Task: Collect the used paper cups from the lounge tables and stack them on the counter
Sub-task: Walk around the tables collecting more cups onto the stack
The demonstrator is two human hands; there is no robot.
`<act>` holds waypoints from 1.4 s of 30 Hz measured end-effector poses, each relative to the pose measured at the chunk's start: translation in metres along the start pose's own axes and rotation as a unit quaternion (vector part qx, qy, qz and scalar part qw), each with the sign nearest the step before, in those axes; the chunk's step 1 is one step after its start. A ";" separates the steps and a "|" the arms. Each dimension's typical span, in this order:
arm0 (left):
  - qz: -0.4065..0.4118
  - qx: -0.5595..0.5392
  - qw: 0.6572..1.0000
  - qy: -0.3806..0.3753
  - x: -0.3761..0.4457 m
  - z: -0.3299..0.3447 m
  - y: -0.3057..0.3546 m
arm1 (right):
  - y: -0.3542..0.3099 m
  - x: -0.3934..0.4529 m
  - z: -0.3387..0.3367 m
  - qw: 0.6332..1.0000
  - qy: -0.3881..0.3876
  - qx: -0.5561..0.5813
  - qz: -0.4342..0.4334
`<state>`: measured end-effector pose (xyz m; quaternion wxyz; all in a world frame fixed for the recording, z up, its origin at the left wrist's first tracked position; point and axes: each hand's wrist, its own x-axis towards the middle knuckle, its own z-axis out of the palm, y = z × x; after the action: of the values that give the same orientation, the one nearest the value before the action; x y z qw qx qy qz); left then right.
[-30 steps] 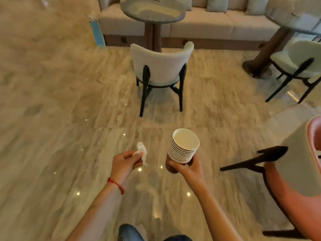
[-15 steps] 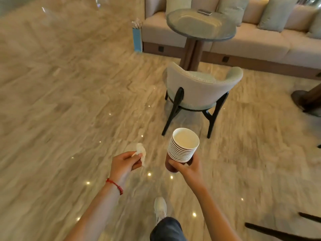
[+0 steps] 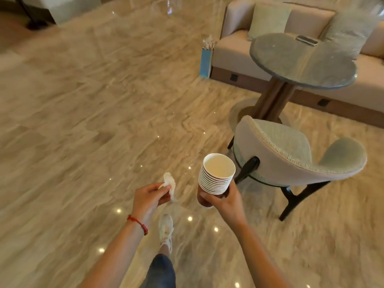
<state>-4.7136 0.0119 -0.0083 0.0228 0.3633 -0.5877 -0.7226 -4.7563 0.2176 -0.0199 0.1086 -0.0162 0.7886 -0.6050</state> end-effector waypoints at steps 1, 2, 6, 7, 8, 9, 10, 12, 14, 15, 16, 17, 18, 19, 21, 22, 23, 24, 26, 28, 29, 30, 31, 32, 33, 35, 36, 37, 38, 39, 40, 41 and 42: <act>0.002 -0.003 1.000 0.004 0.022 0.000 0.009 | -0.003 0.023 0.008 1.000 -0.002 -0.002 -0.001; 0.006 -0.009 1.000 0.007 0.044 0.001 0.019 | -0.007 0.046 0.016 1.000 -0.002 -0.002 -0.004; 0.008 -0.013 1.000 0.017 0.139 0.007 0.070 | -0.032 0.148 0.053 1.000 0.001 -0.006 0.009; 0.009 -0.013 1.000 0.017 0.162 0.009 0.084 | -0.040 0.172 0.061 1.000 -0.003 -0.007 0.010; 0.012 -0.011 1.000 0.011 0.184 0.012 0.098 | -0.048 0.197 0.069 1.000 -0.009 -0.007 0.009; 0.017 -0.006 1.000 0.006 0.206 0.015 0.113 | -0.056 0.222 0.076 1.000 -0.011 -0.005 0.010; 0.019 -0.003 1.000 0.008 0.227 0.018 0.127 | -0.063 0.246 0.080 1.000 -0.015 -0.003 0.009; 0.020 -0.001 1.000 0.018 0.266 0.025 0.152 | -0.076 0.290 0.087 1.000 -0.018 0.004 0.005; 0.019 -0.003 1.000 0.018 0.301 0.034 0.171 | -0.083 0.330 0.090 1.000 -0.012 0.001 0.004; 0.015 -0.004 1.000 0.018 0.319 0.039 0.179 | -0.084 0.351 0.091 1.000 -0.009 -0.003 0.004; 0.011 -0.005 1.000 0.019 0.337 0.046 0.186 | -0.084 0.372 0.091 1.000 -0.008 -0.004 0.008; 0.007 -0.005 1.000 0.019 0.355 0.055 0.194 | -0.085 0.393 0.091 1.000 -0.007 -0.002 0.013; 0.006 -0.006 1.000 0.016 0.374 0.065 0.203 | -0.084 0.415 0.090 1.000 -0.005 -0.001 0.016; 0.007 -0.007 1.000 0.015 0.396 0.076 0.211 | -0.083 0.440 0.089 1.000 -0.005 0.000 0.015; 0.014 -0.005 1.000 0.017 0.437 0.100 0.230 | -0.086 0.492 0.089 1.000 -0.011 0.002 0.017; 0.020 -0.005 1.000 0.011 0.457 0.111 0.242 | -0.088 0.518 0.090 1.000 -0.012 0.008 0.016; 0.022 -0.007 1.000 0.007 0.477 0.123 0.256 | -0.091 0.546 0.089 1.000 -0.011 0.012 0.012; 0.019 -0.011 1.000 0.007 0.497 0.136 0.270 | -0.098 0.573 0.087 1.000 -0.016 0.015 0.014; 0.022 -0.009 1.000 0.015 0.534 0.156 0.300 | -0.115 0.626 0.087 0.999 -0.022 0.015 0.018; 0.030 -0.011 0.999 0.017 0.572 0.173 0.332 | -0.129 0.679 0.088 1.000 -0.027 0.005 0.010; 0.030 -0.011 0.999 0.021 0.592 0.179 0.346 | -0.136 0.704 0.088 1.000 -0.028 0.005 0.009; 0.031 -0.011 0.999 0.025 0.611 0.185 0.359 | -0.142 0.728 0.089 1.000 -0.027 0.007 0.010; 0.030 -0.012 0.999 0.029 0.629 0.191 0.370 | -0.147 0.752 0.091 1.000 -0.025 0.009 0.008; 0.027 -0.016 0.999 0.032 0.648 0.196 0.379 | -0.151 0.776 0.094 1.000 -0.026 0.011 0.008; 0.022 -0.021 0.999 0.037 0.668 0.200 0.387 | -0.155 0.798 0.099 0.999 -0.029 0.010 0.009; 0.012 -0.028 0.999 0.045 0.708 0.209 0.403 | -0.162 0.843 0.109 0.999 -0.038 0.003 0.008; 0.011 -0.026 0.999 0.045 0.730 0.214 0.411 | -0.164 0.866 0.115 0.999 -0.039 0.000 0.007; 0.010 -0.022 0.999 0.043 0.753 0.219 0.420 | -0.166 0.891 0.121 0.999 -0.038 0.000 0.009; 0.009 -0.018 0.999 0.040 0.777 0.223 0.429 | -0.170 0.915 0.128 0.999 -0.035 0.002 0.011; 0.011 -0.018 0.999 0.037 0.802 0.226 0.440 | -0.175 0.940 0.136 1.000 -0.030 0.003 0.008; 0.013 -0.021 0.999 0.033 0.827 0.229 0.453 | -0.180 0.966 0.144 1.000 -0.025 0.003 0.002; 0.014 -0.022 0.999 0.030 0.852 0.232 0.468 | -0.185 0.992 0.152 1.000 -0.021 0.003 0.000; 0.012 -0.021 0.999 0.027 0.878 0.235 0.484 | -0.192 1.019 0.160 1.000 -0.019 0.004 0.004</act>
<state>-5.6788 -0.3454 -0.0161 0.0548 0.3757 -0.5760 -0.7240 -5.7401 -0.1461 -0.0300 0.1257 -0.0238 0.7839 -0.6076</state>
